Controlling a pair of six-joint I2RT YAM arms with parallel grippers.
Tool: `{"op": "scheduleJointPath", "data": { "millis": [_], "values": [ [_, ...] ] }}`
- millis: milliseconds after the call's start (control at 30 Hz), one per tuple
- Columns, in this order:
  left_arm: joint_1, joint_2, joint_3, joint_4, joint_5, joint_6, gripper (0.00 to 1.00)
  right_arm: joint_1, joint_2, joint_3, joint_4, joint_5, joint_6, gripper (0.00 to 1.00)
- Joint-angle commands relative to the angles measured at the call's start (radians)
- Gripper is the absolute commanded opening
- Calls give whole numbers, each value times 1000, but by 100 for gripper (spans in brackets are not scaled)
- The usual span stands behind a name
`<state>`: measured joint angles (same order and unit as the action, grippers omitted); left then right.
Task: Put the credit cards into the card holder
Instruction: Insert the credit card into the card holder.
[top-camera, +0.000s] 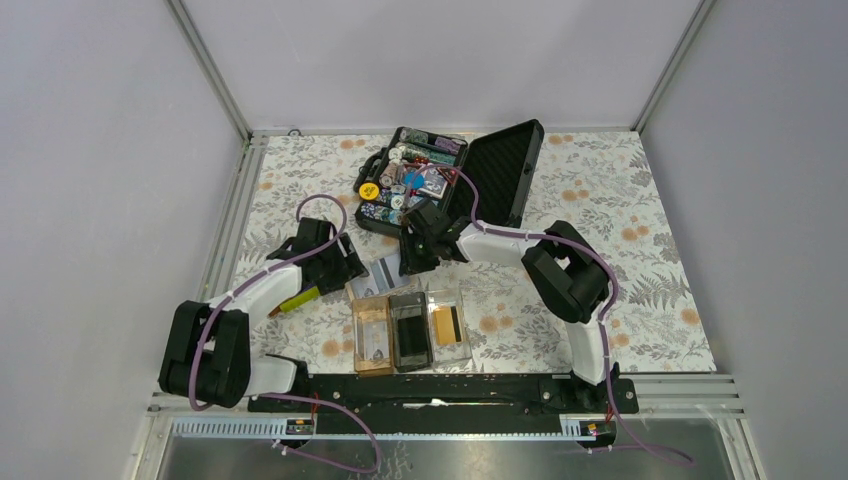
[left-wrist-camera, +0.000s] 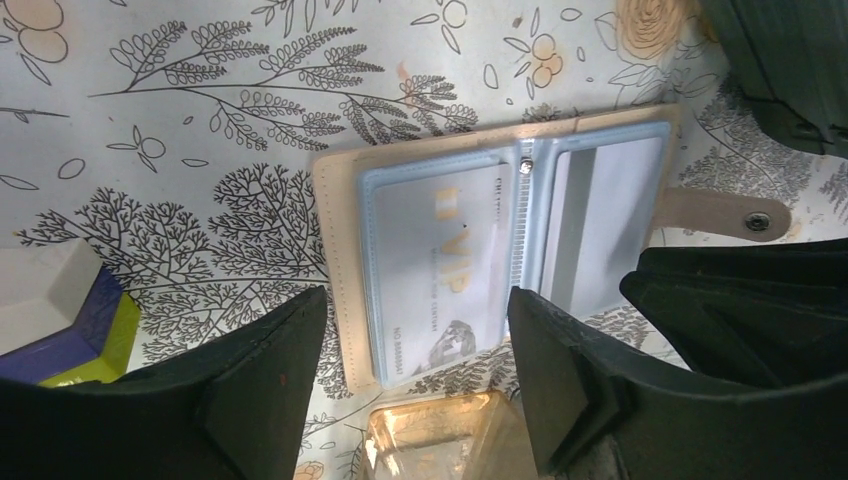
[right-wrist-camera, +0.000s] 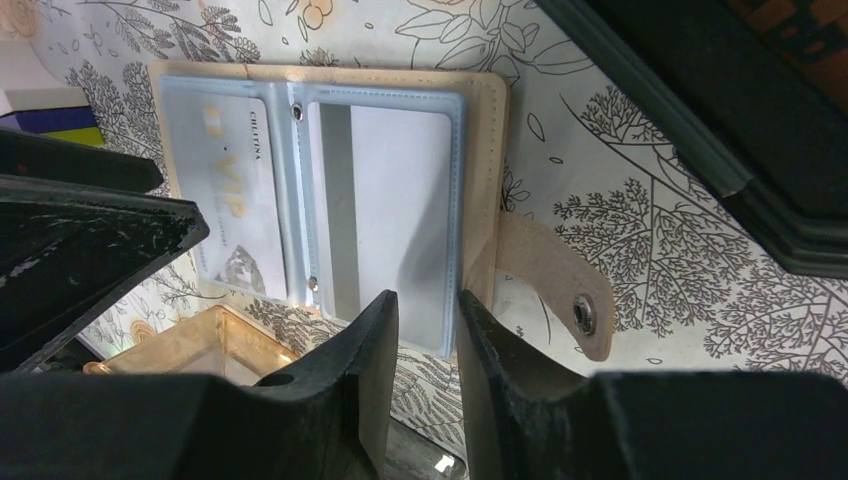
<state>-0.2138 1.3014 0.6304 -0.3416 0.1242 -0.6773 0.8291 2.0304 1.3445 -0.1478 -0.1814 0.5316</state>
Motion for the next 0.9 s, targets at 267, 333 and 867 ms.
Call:
{"op": "scheduleJointPath", "data": {
  "millis": [267, 333, 867],
  "values": [
    [7, 53, -27, 78, -10, 10, 50, 2, 16, 51, 15, -87, 4, 27],
    [7, 54, -29, 81, -8, 10, 46, 2, 2, 47, 31, -99, 12, 26],
    [7, 53, -32, 98, 12, 6, 43, 12, -1, 65, 137, -244, 57, 22]
  ]
}}
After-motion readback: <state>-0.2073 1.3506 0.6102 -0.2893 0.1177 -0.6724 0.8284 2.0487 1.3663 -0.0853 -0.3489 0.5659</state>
